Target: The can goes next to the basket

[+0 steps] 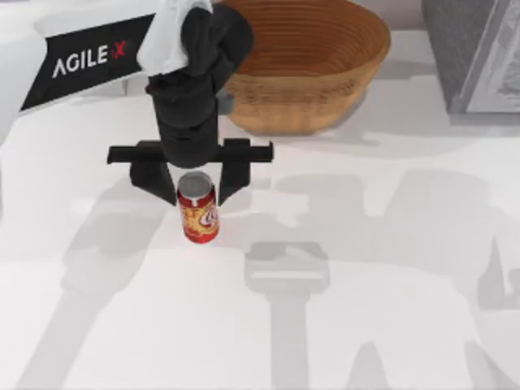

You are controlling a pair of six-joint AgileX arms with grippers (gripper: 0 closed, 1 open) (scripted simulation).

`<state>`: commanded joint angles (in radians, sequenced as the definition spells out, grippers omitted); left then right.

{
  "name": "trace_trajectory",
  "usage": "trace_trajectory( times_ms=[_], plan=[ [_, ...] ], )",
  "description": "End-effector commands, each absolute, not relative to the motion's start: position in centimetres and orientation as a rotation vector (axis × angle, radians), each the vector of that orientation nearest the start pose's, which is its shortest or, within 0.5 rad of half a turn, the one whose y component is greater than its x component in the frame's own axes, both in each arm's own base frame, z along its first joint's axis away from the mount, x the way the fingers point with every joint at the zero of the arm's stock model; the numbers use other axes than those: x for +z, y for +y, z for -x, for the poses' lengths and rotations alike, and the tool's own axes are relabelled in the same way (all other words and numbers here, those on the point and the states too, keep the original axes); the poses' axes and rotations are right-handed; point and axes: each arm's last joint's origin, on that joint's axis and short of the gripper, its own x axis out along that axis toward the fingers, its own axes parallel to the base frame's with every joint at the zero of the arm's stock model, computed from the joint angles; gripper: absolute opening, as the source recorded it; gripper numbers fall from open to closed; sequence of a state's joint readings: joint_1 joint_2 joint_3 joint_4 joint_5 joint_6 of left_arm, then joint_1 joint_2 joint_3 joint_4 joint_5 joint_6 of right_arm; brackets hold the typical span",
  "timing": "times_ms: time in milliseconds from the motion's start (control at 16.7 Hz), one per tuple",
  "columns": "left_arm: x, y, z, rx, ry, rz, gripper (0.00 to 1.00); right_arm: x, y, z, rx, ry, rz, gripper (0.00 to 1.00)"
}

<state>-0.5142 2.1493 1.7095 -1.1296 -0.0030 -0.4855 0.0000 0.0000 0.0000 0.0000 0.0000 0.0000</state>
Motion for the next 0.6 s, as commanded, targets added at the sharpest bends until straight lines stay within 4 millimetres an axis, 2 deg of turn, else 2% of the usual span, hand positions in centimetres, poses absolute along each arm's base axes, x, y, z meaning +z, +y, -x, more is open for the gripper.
trace_trajectory(
  times_ms=[180,600],
  plan=[
    [17.19,-20.14,-36.58,-0.012,1.567,-0.019,0.98,16.0,-0.12,-10.57,0.0,0.0,0.0,1.0],
    [17.19,-20.14,-36.58,-0.012,1.567,-0.019,1.0,16.0,-0.12,-10.57,0.0,0.0,0.0,1.0]
  ],
)
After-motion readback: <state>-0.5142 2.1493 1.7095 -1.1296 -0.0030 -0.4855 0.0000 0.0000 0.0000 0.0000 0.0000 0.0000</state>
